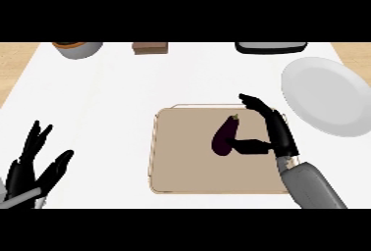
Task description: Pick the eggplant from the tray and place it in the plate
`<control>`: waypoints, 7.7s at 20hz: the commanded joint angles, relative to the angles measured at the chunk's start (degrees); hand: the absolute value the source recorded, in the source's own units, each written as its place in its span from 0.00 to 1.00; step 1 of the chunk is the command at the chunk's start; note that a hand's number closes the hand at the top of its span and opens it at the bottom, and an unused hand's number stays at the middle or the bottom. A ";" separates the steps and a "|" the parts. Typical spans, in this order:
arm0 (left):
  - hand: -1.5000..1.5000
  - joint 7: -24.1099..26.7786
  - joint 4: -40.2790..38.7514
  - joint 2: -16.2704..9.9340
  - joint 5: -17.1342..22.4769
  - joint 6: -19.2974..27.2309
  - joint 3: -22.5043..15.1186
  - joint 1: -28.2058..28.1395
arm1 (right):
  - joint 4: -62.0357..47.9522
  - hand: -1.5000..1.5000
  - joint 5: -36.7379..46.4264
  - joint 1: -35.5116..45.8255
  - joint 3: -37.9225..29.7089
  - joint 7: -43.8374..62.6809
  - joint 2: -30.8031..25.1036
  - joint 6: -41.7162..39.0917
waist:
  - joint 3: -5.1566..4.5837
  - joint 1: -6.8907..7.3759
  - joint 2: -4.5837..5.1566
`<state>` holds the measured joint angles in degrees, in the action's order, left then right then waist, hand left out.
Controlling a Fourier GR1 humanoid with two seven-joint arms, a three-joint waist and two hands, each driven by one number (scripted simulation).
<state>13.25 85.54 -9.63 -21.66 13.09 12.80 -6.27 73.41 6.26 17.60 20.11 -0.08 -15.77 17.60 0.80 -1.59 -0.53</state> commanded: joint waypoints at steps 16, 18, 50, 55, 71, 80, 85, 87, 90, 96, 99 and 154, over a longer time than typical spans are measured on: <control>0.50 -10.39 -6.59 9.44 5.08 -9.61 -2.37 4.52 | -6.01 0.00 9.13 12.48 12.65 25.09 -8.11 -24.22 | -1.21 0.03 1.21; 0.50 -12.48 -5.68 9.44 5.43 -9.78 -2.63 4.45 | -6.07 0.00 8.34 13.40 13.08 28.24 -7.40 -26.68 | -1.15 -0.03 0.89; 0.50 -21.42 -3.13 9.42 7.24 -10.55 -4.98 7.21 | -14.71 1.00 9.06 18.37 13.86 31.76 -1.92 -34.02 | -0.90 1.03 0.58; 0.50 -21.21 -4.17 9.42 7.17 -10.76 -3.33 8.86 | -15.17 1.00 12.35 19.39 14.57 29.40 -1.34 -30.70 | -0.91 0.91 0.74; 0.50 -22.13 -2.03 9.45 5.78 -11.05 -2.67 8.32 | -17.77 1.00 21.93 22.45 7.13 15.63 -11.05 -9.27 | -0.81 -0.18 0.48; 0.50 -21.93 -1.55 9.47 6.51 -12.12 -0.71 6.92 | -15.97 1.00 24.23 24.48 -1.41 14.78 -16.46 4.76 | -0.84 -1.11 0.10; 0.50 -21.69 -3.65 9.48 6.58 -11.61 -1.32 7.75 | -16.55 1.00 23.36 24.32 -4.77 18.06 -18.01 5.98 | -0.97 -1.90 0.27; 0.50 -23.15 -1.40 9.48 6.23 -12.12 -2.59 7.72 | -18.84 1.00 23.28 24.43 -6.11 17.31 -18.20 7.43 | -0.81 -0.31 0.64; 0.50 -23.77 -0.80 9.48 6.14 -13.27 -1.77 8.73 | -20.13 1.00 22.65 22.89 -7.18 17.76 -18.19 7.95 | -0.76 -0.22 0.70; 0.50 -22.40 -2.61 9.48 7.05 -11.66 -2.33 8.77 | -25.52 1.00 21.38 21.37 -9.94 13.40 -21.29 7.59 | -0.77 0.45 1.23; 0.50 -20.89 -2.52 9.48 6.40 -11.63 -3.58 7.81 | -30.35 1.00 20.81 21.36 -11.53 11.03 -22.37 7.53 | -0.70 1.75 1.75; 0.50 -21.96 -3.61 9.51 5.94 -13.35 -2.37 10.54 | -56.73 0.00 -6.01 18.21 -35.35 -35.05 -25.26 -26.38 | -0.67 2.08 1.65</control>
<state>-5.46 85.12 -2.26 -23.14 6.96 18.28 -0.75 17.93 -1.18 35.76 -16.00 -35.26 -40.55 -10.65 0.90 1.42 0.66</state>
